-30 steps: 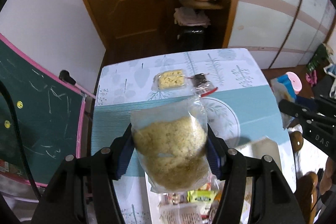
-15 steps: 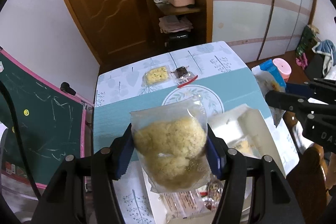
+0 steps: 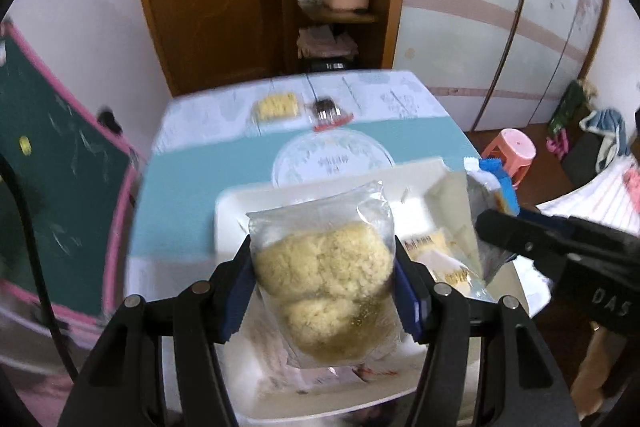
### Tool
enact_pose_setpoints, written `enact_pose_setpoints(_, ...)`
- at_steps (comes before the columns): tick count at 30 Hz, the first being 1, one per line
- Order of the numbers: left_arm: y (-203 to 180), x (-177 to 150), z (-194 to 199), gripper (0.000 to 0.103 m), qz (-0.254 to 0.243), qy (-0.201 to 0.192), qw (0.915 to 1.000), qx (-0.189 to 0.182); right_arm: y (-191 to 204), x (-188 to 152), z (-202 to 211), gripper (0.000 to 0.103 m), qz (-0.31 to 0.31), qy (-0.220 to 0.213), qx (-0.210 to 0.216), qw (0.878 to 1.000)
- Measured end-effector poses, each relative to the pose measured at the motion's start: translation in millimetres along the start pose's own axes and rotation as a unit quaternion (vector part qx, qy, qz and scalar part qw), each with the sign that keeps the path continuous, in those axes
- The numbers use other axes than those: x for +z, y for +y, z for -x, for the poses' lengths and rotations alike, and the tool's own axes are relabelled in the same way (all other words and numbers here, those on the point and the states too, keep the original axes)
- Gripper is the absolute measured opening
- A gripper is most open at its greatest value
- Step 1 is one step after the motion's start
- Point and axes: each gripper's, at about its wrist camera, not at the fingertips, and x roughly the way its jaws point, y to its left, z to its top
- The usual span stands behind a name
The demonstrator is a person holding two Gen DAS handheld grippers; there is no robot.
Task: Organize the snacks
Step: 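Carry both held snacks into the white tray and open both tools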
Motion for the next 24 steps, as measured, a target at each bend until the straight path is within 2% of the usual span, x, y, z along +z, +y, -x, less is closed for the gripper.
enact_pose_setpoints(3, -0.5, -16.3, -22.9, 0.060, 0.004, 0.024, 0.9997, 0.004, -4.3, -12.9, -14.5, 0.028, -0.002, 0.021, -0.014, 1.000)
enact_pose_setpoints(5, -3.3, -26.4, -34.8, 0.060, 0.000, 0.034, 0.9992, 0.018, -5.8, -19.7, -22.0, 0.028, 0.001, 0.025, -0.031, 0.999)
enact_pose_setpoints(9, -4.0, -37.6, -50.7, 0.060, 0.004, 0.053, 0.9985, 0.016, -9.9, -26.4, -30.3, 0.028, -0.005, 0.028, -0.043, 0.999)
enact_pose_setpoints(19, -5.2, -34.0, -54.1, 0.061, 0.007, 0.034, 0.9988, 0.034, -11.4, -26.1, -30.9, 0.029, 0.001, 0.015, -0.065, 0.998)
enact_pose_setpoints(21, -5.2, -33.4, -52.6, 0.067, 0.009, 0.027, 0.9989, 0.037, -12.3, -25.9, -31.5, 0.029, 0.001, 0.014, -0.064, 0.998)
enact_pose_setpoints(23, -5.1, -32.4, -49.3, 0.084, 0.011, 0.014, 0.9988, 0.045, -14.0, -25.7, -32.7, 0.029, -0.002, 0.015, -0.059, 0.998)
enact_pose_setpoints(24, -4.9, -32.0, -46.8, 0.087, 0.011, 0.006, 0.9985, 0.053, -15.7, -25.7, -33.9, 0.030, -0.008, 0.018, -0.051, 0.999)
